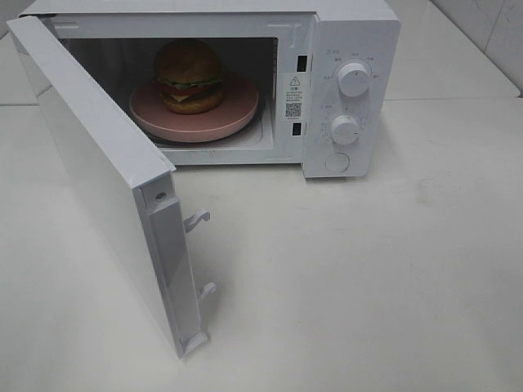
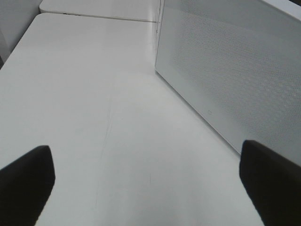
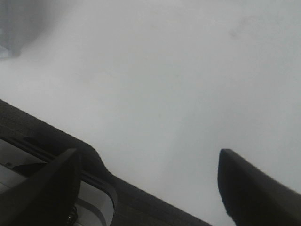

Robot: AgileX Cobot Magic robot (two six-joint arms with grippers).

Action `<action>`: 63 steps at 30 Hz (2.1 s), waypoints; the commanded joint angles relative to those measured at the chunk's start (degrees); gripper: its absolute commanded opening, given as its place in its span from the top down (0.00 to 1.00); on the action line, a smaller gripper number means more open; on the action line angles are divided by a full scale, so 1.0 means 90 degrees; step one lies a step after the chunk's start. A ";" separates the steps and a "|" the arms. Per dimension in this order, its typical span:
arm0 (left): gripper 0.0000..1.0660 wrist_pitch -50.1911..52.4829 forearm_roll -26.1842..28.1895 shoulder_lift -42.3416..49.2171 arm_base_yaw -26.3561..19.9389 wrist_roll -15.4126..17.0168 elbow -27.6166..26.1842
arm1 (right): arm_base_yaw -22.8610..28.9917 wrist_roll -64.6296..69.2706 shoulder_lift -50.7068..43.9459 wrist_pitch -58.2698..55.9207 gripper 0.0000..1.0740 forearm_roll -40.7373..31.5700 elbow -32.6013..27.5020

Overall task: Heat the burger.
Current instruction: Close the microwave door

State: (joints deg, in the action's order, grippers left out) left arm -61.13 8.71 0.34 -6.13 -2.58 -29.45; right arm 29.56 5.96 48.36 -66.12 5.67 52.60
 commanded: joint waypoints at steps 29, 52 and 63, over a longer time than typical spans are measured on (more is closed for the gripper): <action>0.06 0.0000 0.0006 0.0102 -0.0025 0.0019 -0.0006 | -0.2820 -0.0089 -0.4526 0.1038 0.29 -0.0879 -0.2636; 0.06 0.0000 0.0000 0.0089 -0.0025 0.0019 -0.0006 | -0.2820 -0.0134 -0.5570 0.1012 0.29 -0.0668 -0.2680; 0.06 0.0000 0.0000 0.0089 -0.0025 0.0019 -0.0006 | -0.2820 -0.0134 -0.5570 0.1012 0.29 -0.0668 -0.2680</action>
State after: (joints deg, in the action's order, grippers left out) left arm -61.13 8.65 0.34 -6.13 -2.58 -29.45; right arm 4.58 5.33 -0.34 -57.01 -0.34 28.93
